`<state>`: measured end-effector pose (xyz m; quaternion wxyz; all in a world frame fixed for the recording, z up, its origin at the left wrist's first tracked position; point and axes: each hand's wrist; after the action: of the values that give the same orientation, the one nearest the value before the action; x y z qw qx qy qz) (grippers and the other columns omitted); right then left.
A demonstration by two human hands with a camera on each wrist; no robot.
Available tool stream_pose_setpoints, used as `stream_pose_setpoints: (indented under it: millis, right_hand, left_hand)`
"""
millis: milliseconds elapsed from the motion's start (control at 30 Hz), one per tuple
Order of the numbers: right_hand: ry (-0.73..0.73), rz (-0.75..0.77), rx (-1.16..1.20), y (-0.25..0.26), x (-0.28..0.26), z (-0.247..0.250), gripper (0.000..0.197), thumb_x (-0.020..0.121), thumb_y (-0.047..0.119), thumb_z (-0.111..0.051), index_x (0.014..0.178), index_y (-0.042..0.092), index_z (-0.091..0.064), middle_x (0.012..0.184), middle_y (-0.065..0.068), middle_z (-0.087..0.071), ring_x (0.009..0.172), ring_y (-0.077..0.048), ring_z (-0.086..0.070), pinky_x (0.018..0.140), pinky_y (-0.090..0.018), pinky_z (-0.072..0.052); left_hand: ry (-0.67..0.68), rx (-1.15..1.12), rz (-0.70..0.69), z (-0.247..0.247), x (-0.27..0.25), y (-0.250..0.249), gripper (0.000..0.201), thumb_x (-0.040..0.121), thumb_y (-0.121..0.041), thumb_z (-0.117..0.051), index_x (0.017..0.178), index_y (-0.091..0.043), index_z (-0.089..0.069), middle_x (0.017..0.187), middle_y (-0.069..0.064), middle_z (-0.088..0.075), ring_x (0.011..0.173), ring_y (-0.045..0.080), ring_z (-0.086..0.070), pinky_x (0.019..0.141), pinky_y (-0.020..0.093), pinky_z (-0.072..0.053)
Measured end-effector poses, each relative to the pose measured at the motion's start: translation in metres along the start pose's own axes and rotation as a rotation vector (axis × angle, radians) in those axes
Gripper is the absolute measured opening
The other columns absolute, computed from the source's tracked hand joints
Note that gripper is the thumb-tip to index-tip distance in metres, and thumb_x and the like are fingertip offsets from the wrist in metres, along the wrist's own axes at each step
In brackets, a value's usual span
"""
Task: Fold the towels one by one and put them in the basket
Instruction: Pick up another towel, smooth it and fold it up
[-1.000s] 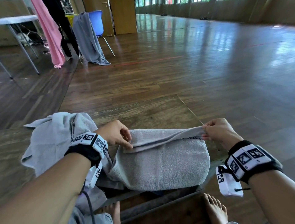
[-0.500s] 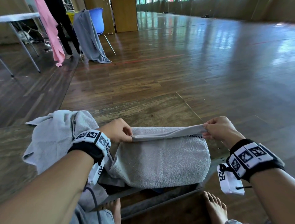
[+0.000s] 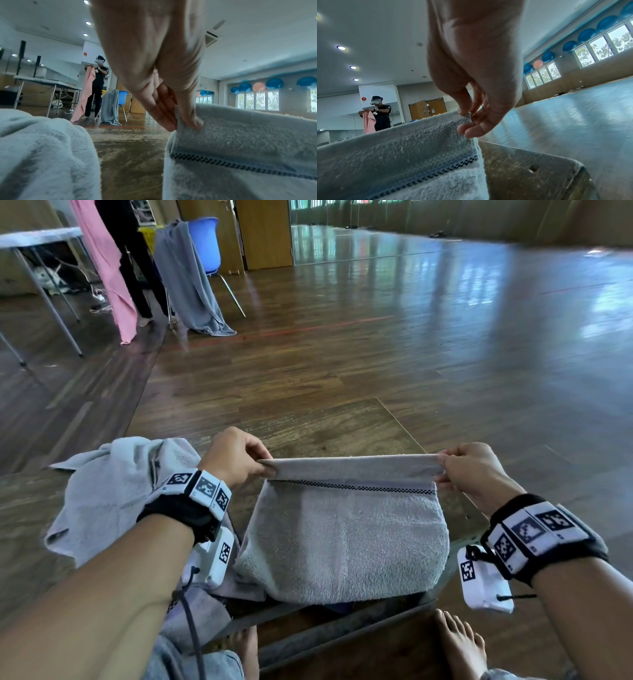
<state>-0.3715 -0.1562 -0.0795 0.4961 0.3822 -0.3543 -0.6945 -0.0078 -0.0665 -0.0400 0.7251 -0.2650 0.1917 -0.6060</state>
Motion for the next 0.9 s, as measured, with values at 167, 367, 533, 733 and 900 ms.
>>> stream_pose_setpoints:
  millis: [167,367,533,733,900]
  right_hand:
    - [-0.054,0.068,0.058,0.002,0.003,-0.002,0.013,0.096,0.008,-0.065,0.084,0.013,-0.069,0.07,-0.006,-0.069,0.051,-0.012,-0.067,0.062,-0.037,-0.064]
    - [0.004,0.129,0.054,0.002,0.003,-0.001,0.015,0.096,0.01,-0.065,0.082,0.013,-0.069,0.072,-0.003,-0.066,0.06,-0.018,-0.06,0.076,-0.051,-0.063]
    - [0.05,0.221,-0.082,0.004,-0.002,0.001,0.018,0.099,0.014,-0.061,0.083,0.016,-0.069,0.081,-0.006,-0.067,0.067,-0.017,-0.058,0.064,-0.035,-0.056]
    - [0.508,0.315,-0.822,0.0,-0.017,0.013,0.016,0.101,0.019,-0.051,0.096,0.026,-0.064,0.104,0.003,-0.045,0.099,-0.018,-0.044,0.092,-0.039,-0.048]
    - [0.575,0.362,-0.884,0.003,-0.022,0.008,0.012,0.099,0.022,-0.06,0.097,0.025,-0.071,0.116,0.0,-0.06,0.107,-0.02,-0.057,0.099,-0.039,-0.048]
  left_hand:
    - [-0.052,-0.018,0.041,-0.002,0.002,-0.002,0.022,0.058,-0.009,-0.094,0.071,-0.014,-0.076,0.068,0.005,-0.073,0.062,0.013,-0.062,0.057,0.021,-0.045]
    - [-0.051,-0.062,0.079,0.004,0.003,0.0,0.019,0.063,-0.005,-0.092,0.076,-0.012,-0.078,0.075,0.011,-0.075,0.07,0.02,-0.065,0.076,0.04,-0.058]
    - [-0.077,-0.017,0.063,0.001,0.003,0.001,0.017,0.065,-0.01,-0.091,0.074,-0.016,-0.078,0.075,0.007,-0.075,0.074,0.024,-0.068,0.074,0.038,-0.056]
    - [0.362,0.3,0.003,-0.01,-0.003,0.003,0.017,0.068,-0.009,-0.084,0.066,-0.023,-0.075,0.134,-0.005,-0.061,0.114,0.015,-0.059,0.095,0.031,-0.047]
    - [0.419,0.305,-0.012,-0.018,-0.001,-0.001,0.022,0.067,-0.007,-0.083,0.06,-0.026,-0.075,0.098,-0.004,-0.075,0.09,0.016,-0.067,0.079,0.034,-0.054]
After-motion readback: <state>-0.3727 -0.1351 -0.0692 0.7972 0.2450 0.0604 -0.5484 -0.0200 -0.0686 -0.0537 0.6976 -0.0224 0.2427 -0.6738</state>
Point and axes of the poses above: each hand's wrist, its own x-axis towards the middle knuckle, its own z-axis out of the back of the hand, y = z × x
